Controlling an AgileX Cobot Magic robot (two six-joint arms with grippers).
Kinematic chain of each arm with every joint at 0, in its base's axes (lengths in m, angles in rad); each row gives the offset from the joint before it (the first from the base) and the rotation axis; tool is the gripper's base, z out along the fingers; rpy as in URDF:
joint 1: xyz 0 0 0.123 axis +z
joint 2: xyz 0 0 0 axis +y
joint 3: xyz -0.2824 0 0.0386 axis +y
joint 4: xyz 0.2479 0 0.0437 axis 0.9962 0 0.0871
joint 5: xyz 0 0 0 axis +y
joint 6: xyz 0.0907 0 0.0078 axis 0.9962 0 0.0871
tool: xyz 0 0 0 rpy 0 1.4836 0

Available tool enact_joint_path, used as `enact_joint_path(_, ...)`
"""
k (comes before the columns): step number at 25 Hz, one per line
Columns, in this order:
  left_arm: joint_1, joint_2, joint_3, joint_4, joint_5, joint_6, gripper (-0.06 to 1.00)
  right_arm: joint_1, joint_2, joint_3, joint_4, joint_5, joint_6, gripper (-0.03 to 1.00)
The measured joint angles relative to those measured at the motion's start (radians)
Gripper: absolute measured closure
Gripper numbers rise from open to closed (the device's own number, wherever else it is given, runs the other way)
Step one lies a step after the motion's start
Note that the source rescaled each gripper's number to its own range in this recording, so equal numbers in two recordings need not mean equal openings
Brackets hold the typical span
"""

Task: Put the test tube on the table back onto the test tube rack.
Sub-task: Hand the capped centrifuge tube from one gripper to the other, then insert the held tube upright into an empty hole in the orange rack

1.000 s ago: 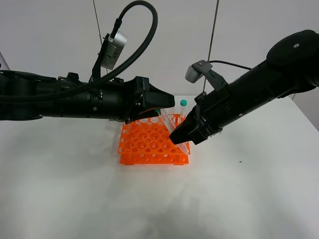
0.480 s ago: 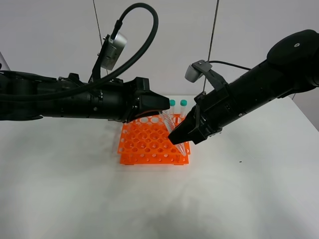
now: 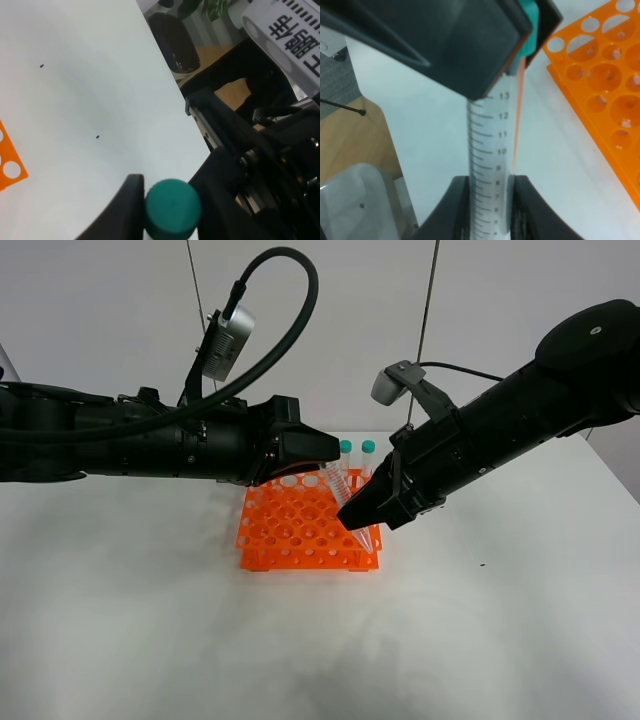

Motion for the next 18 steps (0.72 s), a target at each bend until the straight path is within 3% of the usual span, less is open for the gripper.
enact_joint_path(5,0.0,0.0,0.0,-0.001,0.002,0.0,0.94,0.0,0.0,0.0,0.0,0.0,0.0,0.94)
enact_joint_path(7,0.0,0.0,0.0,-0.001,0.016,0.0,0.94,0.0,0.0,0.0,0.0,-0.005,0.008,0.75)
enact_joint_path(9,0.0,0.0,0.0,-0.003,0.021,0.0,0.94,0.0,0.0,0.0,0.004,-0.006,0.03,0.37)
enact_joint_path(11,0.0,0.0,0.0,-0.003,0.022,0.0,0.94,0.0,0.0,0.0,0.009,-0.006,0.039,0.13)
enact_joint_path(13,0.0,0.0,0.0,-0.003,0.022,0.0,0.94,0.0,0.0,0.0,0.01,-0.006,0.044,0.02)
enact_joint_path(18,0.0,0.0,0.0,-0.003,0.022,0.0,0.94,0.0,0.0,-0.039,-0.048,0.028,0.123,-0.03)
